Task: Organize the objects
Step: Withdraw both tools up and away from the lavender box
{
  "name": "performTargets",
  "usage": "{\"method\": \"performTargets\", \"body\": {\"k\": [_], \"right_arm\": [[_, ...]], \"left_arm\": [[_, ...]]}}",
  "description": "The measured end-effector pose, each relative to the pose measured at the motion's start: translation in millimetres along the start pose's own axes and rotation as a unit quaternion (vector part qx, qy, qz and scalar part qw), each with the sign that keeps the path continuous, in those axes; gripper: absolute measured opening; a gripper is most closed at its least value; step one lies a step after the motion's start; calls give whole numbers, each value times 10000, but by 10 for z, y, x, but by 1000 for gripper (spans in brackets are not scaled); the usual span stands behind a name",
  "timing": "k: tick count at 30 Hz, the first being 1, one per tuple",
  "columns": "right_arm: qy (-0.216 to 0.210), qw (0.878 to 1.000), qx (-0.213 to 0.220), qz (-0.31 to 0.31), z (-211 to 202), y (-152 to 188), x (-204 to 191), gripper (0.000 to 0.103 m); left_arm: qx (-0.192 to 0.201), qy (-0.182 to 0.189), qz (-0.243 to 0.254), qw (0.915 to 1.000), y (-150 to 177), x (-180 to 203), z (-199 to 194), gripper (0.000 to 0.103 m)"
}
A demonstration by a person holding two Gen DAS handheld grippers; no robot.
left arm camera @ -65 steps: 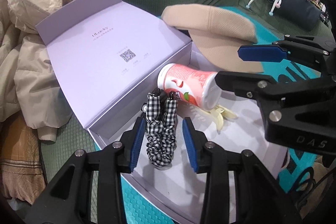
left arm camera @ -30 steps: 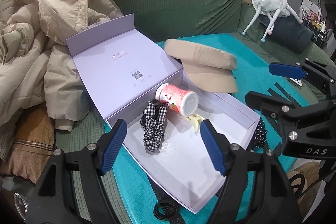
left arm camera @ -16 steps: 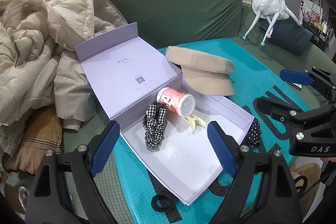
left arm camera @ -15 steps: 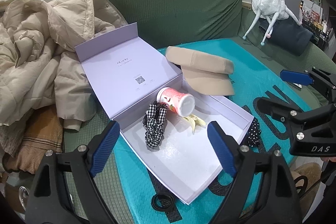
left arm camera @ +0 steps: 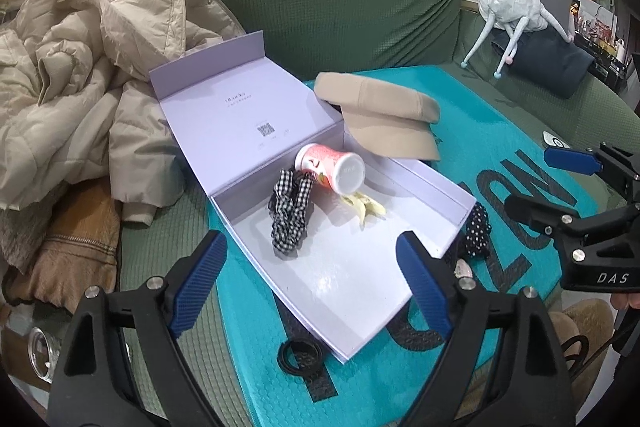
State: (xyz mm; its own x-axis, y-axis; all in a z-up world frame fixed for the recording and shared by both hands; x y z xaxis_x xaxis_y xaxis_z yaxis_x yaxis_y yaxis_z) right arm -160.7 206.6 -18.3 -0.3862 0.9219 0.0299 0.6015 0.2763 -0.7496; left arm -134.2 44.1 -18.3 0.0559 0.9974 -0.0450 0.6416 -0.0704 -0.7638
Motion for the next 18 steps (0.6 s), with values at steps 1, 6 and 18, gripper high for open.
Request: {"method": "performTargets", "body": {"k": [1, 6, 18], "right_arm": [[-8, 10000, -19, 15, 1, 37, -2, 86], [-57, 9999, -119, 68, 33, 182, -26, 86], [-129, 9994, -301, 90, 74, 513, -128, 86]], "left_arm": [[-13, 30, -20, 10000, 37, 1, -5, 86], [-73, 50, -75, 9999, 179, -12, -28, 86], [-405, 187, -113, 9989, 627, 23, -12, 86]]}}
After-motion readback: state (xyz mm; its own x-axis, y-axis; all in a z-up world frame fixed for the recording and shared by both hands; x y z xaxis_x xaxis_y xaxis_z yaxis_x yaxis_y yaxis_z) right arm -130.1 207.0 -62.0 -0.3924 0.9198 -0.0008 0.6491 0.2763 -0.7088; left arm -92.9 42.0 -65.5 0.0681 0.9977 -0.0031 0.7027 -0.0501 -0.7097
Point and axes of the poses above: each gripper's, at about its wrist camera, not at the fingertips, and z roughly the way its jaws point, x to its right, y to its underside, the point moved 7 cm from there along z, roughly the way its jaws point, and after that the axes turned 4 degrees about x, right-handed, at the moved point
